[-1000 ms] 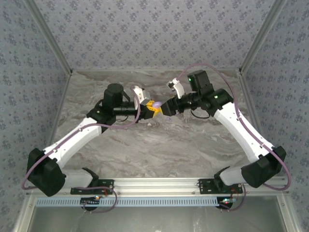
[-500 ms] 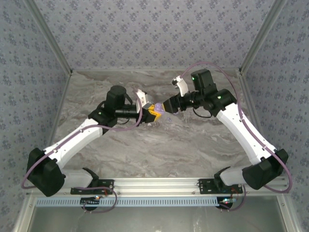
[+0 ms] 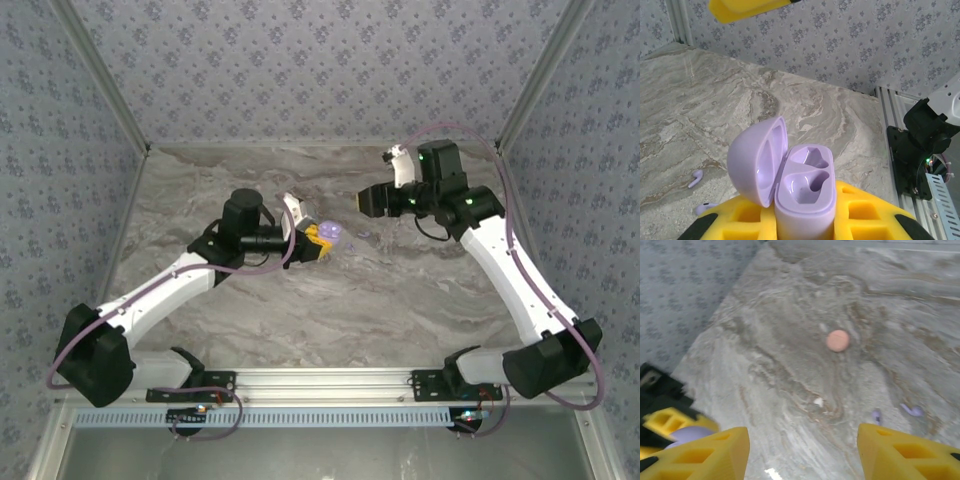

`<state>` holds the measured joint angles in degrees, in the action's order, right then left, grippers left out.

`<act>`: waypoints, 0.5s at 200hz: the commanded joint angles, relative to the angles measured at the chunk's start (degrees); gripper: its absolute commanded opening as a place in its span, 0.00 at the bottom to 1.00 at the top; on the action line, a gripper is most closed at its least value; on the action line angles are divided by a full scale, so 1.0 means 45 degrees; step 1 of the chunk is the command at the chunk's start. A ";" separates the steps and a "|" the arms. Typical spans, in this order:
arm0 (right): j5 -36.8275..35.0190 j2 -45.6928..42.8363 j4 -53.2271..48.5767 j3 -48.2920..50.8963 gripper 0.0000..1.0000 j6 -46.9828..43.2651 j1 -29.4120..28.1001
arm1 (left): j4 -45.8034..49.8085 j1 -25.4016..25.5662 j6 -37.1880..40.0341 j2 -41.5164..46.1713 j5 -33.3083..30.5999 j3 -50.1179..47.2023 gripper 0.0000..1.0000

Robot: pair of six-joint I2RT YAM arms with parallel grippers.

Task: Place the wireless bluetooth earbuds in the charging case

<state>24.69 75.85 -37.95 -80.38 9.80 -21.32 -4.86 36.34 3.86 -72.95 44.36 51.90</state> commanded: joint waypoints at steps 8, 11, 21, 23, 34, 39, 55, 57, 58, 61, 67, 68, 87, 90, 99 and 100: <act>-0.1287 0.0861 -0.0802 0.0213 0.60 0.0326 0.0370 | -0.0958 -0.0086 -0.0668 0.0613 -0.0153 -0.0335 0.07; -0.1367 0.0976 -0.0857 0.0231 0.60 0.0305 0.0388 | -0.0969 -0.0087 -0.0724 0.0665 -0.0173 -0.0382 0.07; -0.1690 0.1439 -0.1018 0.0240 0.59 0.0352 0.0426 | -0.1008 -0.0071 -0.0816 0.0811 -0.0221 -0.0492 0.07; -0.1754 0.1536 -0.1053 0.0244 0.59 0.0383 0.0423 | -0.1009 -0.0078 -0.0823 0.0847 -0.0236 -0.0521 0.07; -0.1998 0.2030 -0.1136 0.0256 0.58 0.0450 0.0458 | -0.1028 -0.0057 -0.0922 0.0990 -0.0370 -0.0648 0.07; -0.2086 0.2258 -0.1118 0.0281 0.57 0.0517 0.0442 | -0.1048 -0.0063 -0.0973 0.1050 -0.0437 -0.0702 0.07; -0.2432 0.3021 -0.1068 0.0303 0.55 0.0829 0.0448 | -0.1106 -0.0033 -0.1108 0.1223 -0.0587 -0.0914 0.07; -0.2442 0.3108 -0.1050 0.0313 0.55 0.0868 0.0448 | -0.1112 -0.0034 -0.1135 0.1228 -0.0587 -0.0939 0.07; -0.2451 0.3126 -0.1044 0.0318 0.55 0.0888 0.0445 | -0.1119 -0.0031 -0.1143 0.1239 -0.0603 -0.0943 0.07; -0.2487 0.3300 -0.1039 0.0308 0.55 0.0947 0.0442 | -0.1142 -0.0016 -0.1166 0.1265 -0.0622 -0.0988 0.07; -0.2602 0.3585 -0.0995 0.0306 0.55 0.1056 0.0441 | -0.1174 -0.0001 -0.1205 0.1337 -0.0677 -0.1061 0.08; -0.2618 0.3638 -0.0987 0.0304 0.55 0.1079 0.0451 | -0.1189 0.0005 -0.1217 0.1352 -0.0687 -0.1063 0.08; -0.2862 0.4538 -0.0810 0.0284 0.54 0.1517 0.0445 | -0.1210 0.0063 -0.1300 0.1454 -0.0903 -0.1219 0.08; -0.2875 0.4683 -0.0758 0.0267 0.53 0.1592 0.0442 | -0.1222 0.0069 -0.1323 0.1470 -0.0938 -0.1230 0.08; -0.2823 0.5110 -0.0649 0.0245 0.52 0.1793 0.0437 | -0.1220 0.0100 -0.1354 0.1494 -0.1003 -0.1259 0.09; -0.2826 0.5133 -0.0639 0.0235 0.52 0.1819 0.0429 | -0.1222 0.0104 -0.1350 0.1499 -0.1007 -0.1279 0.08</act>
<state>14.11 95.35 -40.64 -79.40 14.20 -19.57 -7.97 36.40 -1.04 -67.59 40.93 46.50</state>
